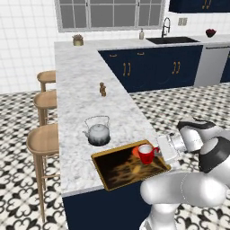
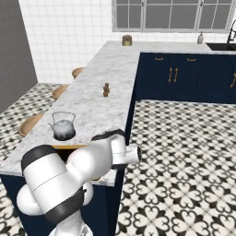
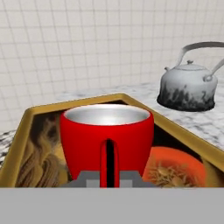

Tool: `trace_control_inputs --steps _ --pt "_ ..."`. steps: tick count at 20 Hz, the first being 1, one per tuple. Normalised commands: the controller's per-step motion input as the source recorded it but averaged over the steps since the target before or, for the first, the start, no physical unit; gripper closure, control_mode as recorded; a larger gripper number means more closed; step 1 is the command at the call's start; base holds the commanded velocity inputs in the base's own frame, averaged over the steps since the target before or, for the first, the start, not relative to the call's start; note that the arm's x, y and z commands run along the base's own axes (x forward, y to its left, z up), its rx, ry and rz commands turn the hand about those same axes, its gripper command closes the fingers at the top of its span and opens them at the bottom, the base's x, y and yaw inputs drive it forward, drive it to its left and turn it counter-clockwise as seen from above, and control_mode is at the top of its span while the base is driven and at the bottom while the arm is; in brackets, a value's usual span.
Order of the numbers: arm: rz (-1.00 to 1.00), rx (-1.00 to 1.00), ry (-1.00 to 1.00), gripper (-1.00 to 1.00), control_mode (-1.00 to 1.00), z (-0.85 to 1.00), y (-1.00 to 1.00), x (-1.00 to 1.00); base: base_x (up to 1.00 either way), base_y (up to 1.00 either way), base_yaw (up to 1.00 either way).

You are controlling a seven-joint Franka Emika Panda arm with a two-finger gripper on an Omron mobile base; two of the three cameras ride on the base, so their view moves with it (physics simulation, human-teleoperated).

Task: Pick the kettle from the counter and place it on the tray. Then pick the mug from the cabinet and place it on the tray. Then close the cabinet doors.

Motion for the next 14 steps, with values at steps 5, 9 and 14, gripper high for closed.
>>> trace_control_inputs --steps 5,9,14 --pt "0.02 -0.01 0.0 -1.0 -1.0 -0.1 0.0 0.01 0.0 0.0 0.0" --pt "0.0 -0.01 0.0 -1.0 -1.0 0.0 -0.01 0.0 0.0 0.0 0.0" --pt "0.0 0.0 0.04 -1.0 -1.0 0.09 -0.06 0.0 0.0 0.0 0.0"
